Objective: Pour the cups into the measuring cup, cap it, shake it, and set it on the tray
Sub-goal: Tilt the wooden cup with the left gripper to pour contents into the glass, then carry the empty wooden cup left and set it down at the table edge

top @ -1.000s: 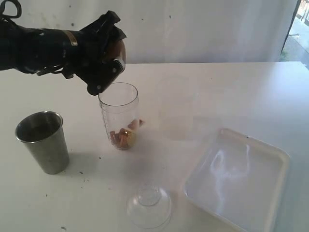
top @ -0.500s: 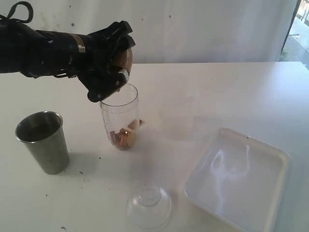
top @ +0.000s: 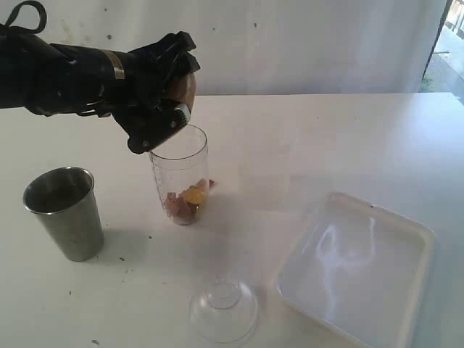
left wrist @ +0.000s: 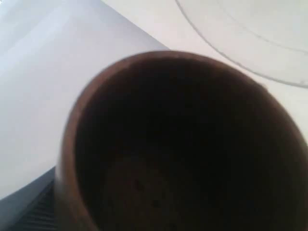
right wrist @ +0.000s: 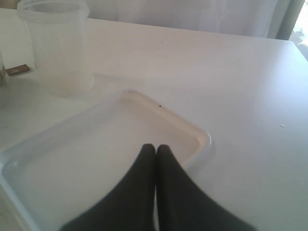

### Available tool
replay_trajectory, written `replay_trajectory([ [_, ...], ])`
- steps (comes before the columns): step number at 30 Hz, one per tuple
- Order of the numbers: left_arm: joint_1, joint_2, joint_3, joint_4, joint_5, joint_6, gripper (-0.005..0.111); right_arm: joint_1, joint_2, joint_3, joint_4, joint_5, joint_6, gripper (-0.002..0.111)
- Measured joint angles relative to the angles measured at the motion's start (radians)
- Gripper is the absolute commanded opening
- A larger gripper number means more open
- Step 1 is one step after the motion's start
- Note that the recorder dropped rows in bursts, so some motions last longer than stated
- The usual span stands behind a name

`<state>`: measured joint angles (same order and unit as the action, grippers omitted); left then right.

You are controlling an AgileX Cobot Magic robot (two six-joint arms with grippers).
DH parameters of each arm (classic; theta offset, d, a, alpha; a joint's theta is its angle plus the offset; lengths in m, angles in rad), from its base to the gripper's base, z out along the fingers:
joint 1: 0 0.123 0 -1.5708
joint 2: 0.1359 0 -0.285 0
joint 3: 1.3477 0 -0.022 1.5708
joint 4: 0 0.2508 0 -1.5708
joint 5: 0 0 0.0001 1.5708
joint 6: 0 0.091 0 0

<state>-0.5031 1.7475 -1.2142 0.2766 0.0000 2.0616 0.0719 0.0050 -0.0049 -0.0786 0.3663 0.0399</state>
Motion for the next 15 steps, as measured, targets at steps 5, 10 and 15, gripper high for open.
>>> replay_trajectory([
  [5, 0.000, -0.006, 0.000, -0.004, -0.025, -0.056, 0.000, 0.000, 0.000, 0.000, 0.000, 0.000, 0.000, 0.000],
  [10, 0.003, -0.019, 0.001, -0.007, 0.000, -0.137, 0.000, 0.000, 0.000, 0.000, 0.000, 0.000, 0.000, 0.000],
  [15, 0.003, -0.029, 0.001, -0.049, 0.008, -0.239, 0.000, 0.000, 0.000, 0.000, 0.000, 0.000, 0.000, 0.000],
])
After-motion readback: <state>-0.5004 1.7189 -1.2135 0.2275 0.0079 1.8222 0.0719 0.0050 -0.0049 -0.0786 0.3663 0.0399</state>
